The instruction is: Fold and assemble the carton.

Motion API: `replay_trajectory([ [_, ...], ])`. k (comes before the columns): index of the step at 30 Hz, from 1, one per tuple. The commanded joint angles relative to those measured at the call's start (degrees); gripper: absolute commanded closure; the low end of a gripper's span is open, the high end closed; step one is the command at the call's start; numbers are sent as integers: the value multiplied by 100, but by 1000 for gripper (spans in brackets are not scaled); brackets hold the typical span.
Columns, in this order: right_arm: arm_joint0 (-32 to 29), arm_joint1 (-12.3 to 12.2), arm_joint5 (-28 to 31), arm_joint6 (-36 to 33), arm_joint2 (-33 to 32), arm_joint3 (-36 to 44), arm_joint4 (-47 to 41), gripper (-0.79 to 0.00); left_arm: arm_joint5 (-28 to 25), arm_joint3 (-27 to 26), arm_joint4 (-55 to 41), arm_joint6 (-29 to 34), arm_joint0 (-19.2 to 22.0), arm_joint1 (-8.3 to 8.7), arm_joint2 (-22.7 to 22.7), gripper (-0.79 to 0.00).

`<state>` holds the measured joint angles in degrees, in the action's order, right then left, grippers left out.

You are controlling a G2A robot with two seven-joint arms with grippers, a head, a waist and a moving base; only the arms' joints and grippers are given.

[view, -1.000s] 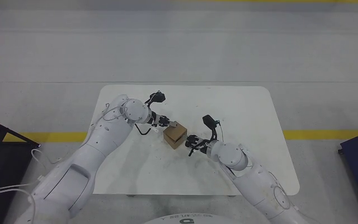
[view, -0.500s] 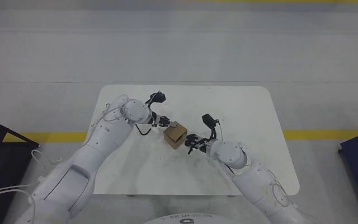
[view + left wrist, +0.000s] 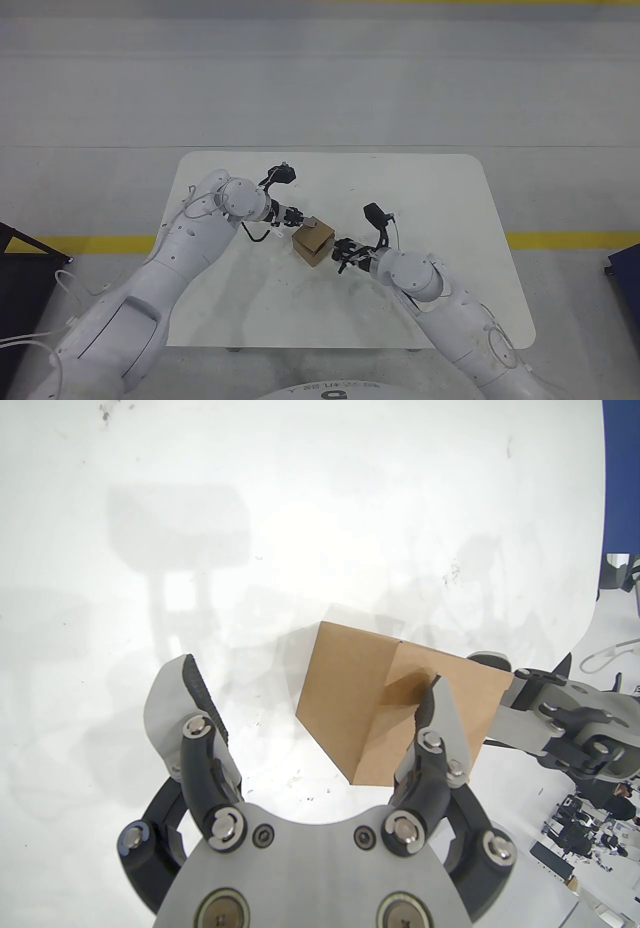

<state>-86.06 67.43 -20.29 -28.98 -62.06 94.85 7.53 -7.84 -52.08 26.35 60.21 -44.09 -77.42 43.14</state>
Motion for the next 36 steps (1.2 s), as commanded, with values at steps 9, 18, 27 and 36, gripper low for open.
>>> replay_trajectory([
  [9, -185, -25, 185, 81, -66, 119, 31, -366, 112, -110, 94, 3, -62, 12, 5, -733],
  [18, -431, -68, 524, 102, -162, 304, 96, -674, 144, -45, 92, -7, -31, -22, -27, -733],
  [27, -23, 13, -4, 59, 184, 107, 208, -776, 155, 21, 109, -39, -17, -44, -40, -736],
  [36, 190, 72, -485, 115, 412, -10, 342, -382, 147, 79, 119, -52, 4, -55, -27, -736],
])
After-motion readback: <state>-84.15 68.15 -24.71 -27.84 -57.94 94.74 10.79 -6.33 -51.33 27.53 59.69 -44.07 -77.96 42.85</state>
